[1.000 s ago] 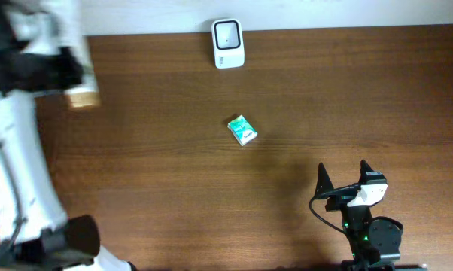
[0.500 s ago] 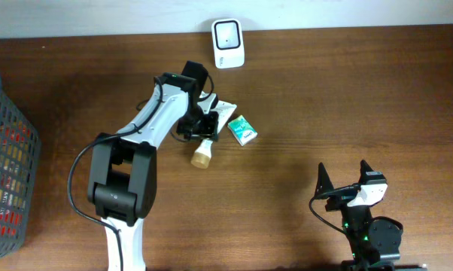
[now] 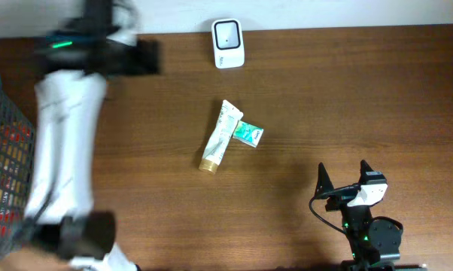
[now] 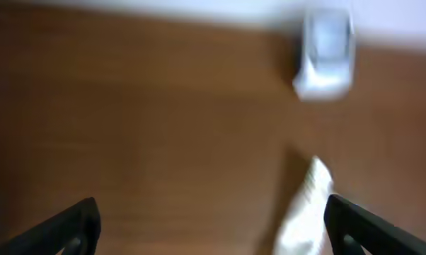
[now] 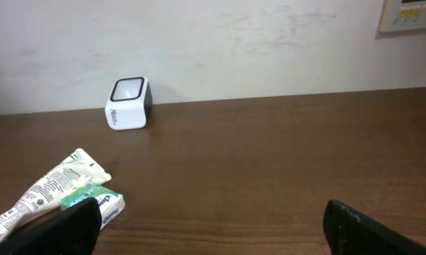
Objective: Scan the item barcode
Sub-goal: 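Grasp the white tube from the basket and lay it beside the tissues, then pull the spaghetti packet from the basket and set it left of the tube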
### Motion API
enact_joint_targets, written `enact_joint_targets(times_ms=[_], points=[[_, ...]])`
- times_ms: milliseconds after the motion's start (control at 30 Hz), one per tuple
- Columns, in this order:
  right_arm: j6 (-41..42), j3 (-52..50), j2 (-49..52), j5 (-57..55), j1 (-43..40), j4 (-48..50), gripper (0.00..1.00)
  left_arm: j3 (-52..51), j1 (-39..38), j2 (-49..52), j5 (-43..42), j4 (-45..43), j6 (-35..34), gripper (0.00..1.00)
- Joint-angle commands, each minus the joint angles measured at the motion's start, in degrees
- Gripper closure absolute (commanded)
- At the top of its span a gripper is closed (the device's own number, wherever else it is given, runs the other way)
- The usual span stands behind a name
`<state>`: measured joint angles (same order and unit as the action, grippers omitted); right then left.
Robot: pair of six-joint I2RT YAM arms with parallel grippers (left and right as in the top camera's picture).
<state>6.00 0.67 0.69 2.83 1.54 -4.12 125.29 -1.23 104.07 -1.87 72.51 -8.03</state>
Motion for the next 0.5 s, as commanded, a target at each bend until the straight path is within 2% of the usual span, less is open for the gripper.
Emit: enact_joint_targets(times_ms=[0, 167, 267, 467], points=[[0.26, -0.35, -0.26, 0.35, 0.33, -0.17, 0.01, 1.33, 14.08, -7.96, 3.19, -0.59, -0.13, 0.01], [0.26, -0.35, -0.26, 0.35, 0.33, -0.17, 0.01, 0.50, 41.20, -8.39, 2.49, -0.50, -0.11, 0.01], [0.26, -0.35, -0.26, 0.35, 0.33, -0.17, 0.01, -1.88, 48.39, -4.52, 1.77, -1.31, 0.63, 0.01], [0.26, -0.35, -0.26, 0.35, 0.33, -0.17, 0.01, -3.15, 57.40, 8.79, -6.29, 0.09, 16.33, 0.01]])
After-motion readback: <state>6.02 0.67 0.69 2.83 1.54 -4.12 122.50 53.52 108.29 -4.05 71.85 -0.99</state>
